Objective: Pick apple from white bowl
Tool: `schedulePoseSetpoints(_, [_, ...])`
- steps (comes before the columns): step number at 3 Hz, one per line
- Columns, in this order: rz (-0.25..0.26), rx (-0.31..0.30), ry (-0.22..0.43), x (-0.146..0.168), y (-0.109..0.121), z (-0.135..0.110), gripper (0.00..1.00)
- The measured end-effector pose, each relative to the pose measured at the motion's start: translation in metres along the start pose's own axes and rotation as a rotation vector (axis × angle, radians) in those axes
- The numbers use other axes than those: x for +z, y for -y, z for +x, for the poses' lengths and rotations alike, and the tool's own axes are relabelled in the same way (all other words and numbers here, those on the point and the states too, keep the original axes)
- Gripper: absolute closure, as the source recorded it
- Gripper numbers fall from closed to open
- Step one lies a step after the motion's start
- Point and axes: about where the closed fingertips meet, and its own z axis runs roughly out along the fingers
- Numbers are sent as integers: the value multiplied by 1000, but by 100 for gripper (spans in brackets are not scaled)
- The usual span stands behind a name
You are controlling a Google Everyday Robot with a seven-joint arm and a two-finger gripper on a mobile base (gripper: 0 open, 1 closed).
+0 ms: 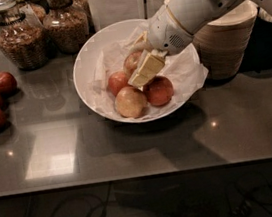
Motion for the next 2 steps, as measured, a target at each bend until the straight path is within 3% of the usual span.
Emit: schedulePoseSetpoints(2, [117,-42,179,-53,-15,-17,100])
